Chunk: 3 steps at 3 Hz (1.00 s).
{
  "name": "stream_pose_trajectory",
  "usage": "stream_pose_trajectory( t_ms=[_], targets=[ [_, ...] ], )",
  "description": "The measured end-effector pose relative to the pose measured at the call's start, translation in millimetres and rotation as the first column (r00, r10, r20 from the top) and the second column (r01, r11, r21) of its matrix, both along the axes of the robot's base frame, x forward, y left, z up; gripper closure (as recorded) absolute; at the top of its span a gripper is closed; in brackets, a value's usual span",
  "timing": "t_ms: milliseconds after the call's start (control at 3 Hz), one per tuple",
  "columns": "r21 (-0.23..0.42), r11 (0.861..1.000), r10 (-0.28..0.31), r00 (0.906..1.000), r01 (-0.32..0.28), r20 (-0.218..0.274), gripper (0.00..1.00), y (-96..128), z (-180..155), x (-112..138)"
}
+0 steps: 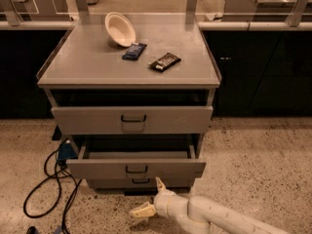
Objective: Close middle drawer
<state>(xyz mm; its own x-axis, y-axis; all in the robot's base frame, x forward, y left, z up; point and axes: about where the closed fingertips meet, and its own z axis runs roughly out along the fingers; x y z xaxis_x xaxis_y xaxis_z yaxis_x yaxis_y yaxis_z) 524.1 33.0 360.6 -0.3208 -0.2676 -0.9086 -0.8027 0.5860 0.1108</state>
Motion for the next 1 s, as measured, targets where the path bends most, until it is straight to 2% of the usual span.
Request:
stream_pose_trajectory(
  t_ms=[333, 667, 1000],
  targets=[
    [-0.051, 0.997, -0.054, 0.9973, 0.057, 0.050, 0.00, -6.1, 17.7, 50.2],
    [-0.051, 0.997, -0.054, 0.9973, 0.057, 0.050, 0.00, -6.2, 17.7, 50.2],
    [-0.043, 0.996, -0.076, 0.9958, 0.078, 0.051, 0.00, -15.3, 11.5, 76.9]
  ],
)
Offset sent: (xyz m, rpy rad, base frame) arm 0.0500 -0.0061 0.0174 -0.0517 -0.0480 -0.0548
